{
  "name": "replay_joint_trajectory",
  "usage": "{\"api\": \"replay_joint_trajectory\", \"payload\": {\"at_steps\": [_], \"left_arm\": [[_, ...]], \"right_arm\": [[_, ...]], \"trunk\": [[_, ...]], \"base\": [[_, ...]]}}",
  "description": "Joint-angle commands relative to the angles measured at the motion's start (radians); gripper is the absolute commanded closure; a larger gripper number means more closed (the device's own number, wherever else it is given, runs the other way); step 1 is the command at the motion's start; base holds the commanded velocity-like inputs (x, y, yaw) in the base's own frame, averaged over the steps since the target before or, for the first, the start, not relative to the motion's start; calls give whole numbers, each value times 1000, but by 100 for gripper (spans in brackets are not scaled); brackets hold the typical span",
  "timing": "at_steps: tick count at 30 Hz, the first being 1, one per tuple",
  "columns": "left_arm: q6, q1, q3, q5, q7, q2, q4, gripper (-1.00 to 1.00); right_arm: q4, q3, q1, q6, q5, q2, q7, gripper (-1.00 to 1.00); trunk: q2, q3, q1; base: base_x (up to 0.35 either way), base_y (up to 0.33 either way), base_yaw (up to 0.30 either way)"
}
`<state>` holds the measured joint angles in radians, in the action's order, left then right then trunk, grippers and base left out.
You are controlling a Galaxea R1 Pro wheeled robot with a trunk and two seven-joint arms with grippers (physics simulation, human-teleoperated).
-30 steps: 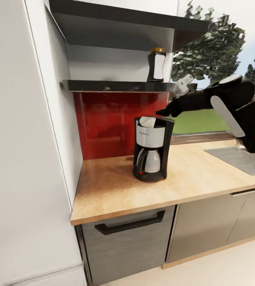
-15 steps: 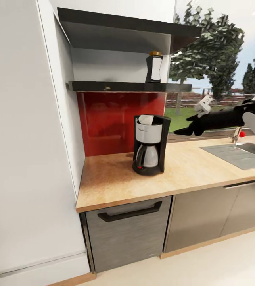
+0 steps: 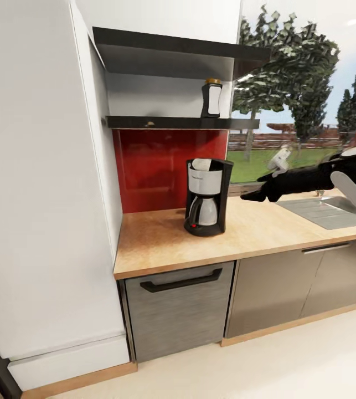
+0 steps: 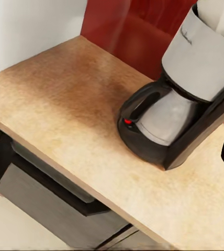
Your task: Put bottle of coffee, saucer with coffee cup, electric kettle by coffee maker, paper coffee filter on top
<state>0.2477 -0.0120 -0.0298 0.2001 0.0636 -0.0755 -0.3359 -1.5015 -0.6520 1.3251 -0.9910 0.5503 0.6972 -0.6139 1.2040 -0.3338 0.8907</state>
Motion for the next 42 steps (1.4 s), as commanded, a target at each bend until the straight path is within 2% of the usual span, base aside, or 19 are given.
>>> {"api": "replay_joint_trajectory", "payload": {"at_steps": [1, 6, 8, 12, 17, 20, 22, 23, 25, 27, 29, 31, 33, 35, 38, 39, 40, 41, 42], "left_arm": [[1, 0, -8, 18, 7, 0, -1, -100], [5, 0, -43, 86, 11, 6, -2, -100], [6, 0, -50, 107, 11, 15, -2, -100], [6, -1, -55, 124, 11, 24, -2, -100], [6, 0, -61, 129, 12, 30, -2, -100], [6, 0, -82, 130, 12, 36, -2, -100], [7, 0, -109, 131, 13, 38, -2, -100], [7, 0, -124, 130, 13, 40, -2, -100], [7, 0, -128, 131, 13, 40, -2, -100], [7, 0, -129, 130, 13, 40, -2, -100], [7, 0, -130, 130, 13, 40, -2, -100], [7, -1, -130, 130, 13, 40, -2, -100], [7, 0, -130, 130, 13, 40, -2, -100], [7, 0, -130, 130, 13, 40, -2, -100], [7, 0, -130, 130, 13, 40, -2, -100], [7, 0, -130, 130, 13, 40, -2, -100], [6, -1, -130, 130, 13, 40, -1, -100], [6, 0, -130, 130, 13, 40, -1, -100], [5, 0, -127, 130, 12, 39, 1, -100]], "right_arm": [[0, -1, -7, -1, -3, 1, -5, -100], [-1, -1, -84, 17, -4, 1, -48, -100], [-2, 0, -128, 69, -5, 15, -96, -100], [-1, -1, -191, 175, -1, 92, -181, -100], [10, -1, -274, 218, 9, 147, -240, -100], [19, -1, -361, 276, 11, 171, -273, -100], [35, -1, -464, 365, 12, 193, -289, -100], [96, -1, -591, 472, 13, 208, -297, -100], [167, -1, -663, 551, 14, 212, -299, -100], [228, -1, -704, 608, 14, 213, -302, -100], [386, -4, -761, 726, 15, 213, -331, -100], [653, -7, -791, 862, 16, 206, -419, -100], [866, -9, -799, 942, 15, 184, -470, -100], [1064, -10, -803, 1006, 13, 139, -491, -100], [1339, -11, -804, 1057, 8, 26, -470, -100], [1375, -11, -805, 1062, 8, 8, -458, -100], [1453, -10, -805, 1071, 8, -41, -408, -100], [1487, -10, -805, 1074, 8, -74, -361, -100], [1537, -10, -827, 1078, 8, -165, -144, -100]], "trunk": [[1, -1, 0], [1, -1, 0], [1, -1, 0], [1, -1, 0], [1, -1, 0], [1, -1, 0], [1, -1, 0], [1, -1, 0], [1, -1, 0], [1, -1, 0], [1, -1, 0], [1, -1, 0], [1, -1, 0], [1, -1, 0], [1, -1, 0], [1, -1, 0], [1, -1, 0], [1, -1, 0], [1, -1, 0]], "base": [[-16, 0, 0], [-6, 0, 0], [-2, 0, 0], [0, 0, 0], [0, 0, 0], [0, 0, 0], [0, 0, 0], [0, 0, 0], [0, 0, 0], [0, 0, 0], [0, 0, 0], [0, 0, 0], [0, 0, 0], [0, 0, 0], [0, 0, 0], [0, 0, 0], [0, 0, 0], [0, 0, 0], [0, 0, 0]]}}
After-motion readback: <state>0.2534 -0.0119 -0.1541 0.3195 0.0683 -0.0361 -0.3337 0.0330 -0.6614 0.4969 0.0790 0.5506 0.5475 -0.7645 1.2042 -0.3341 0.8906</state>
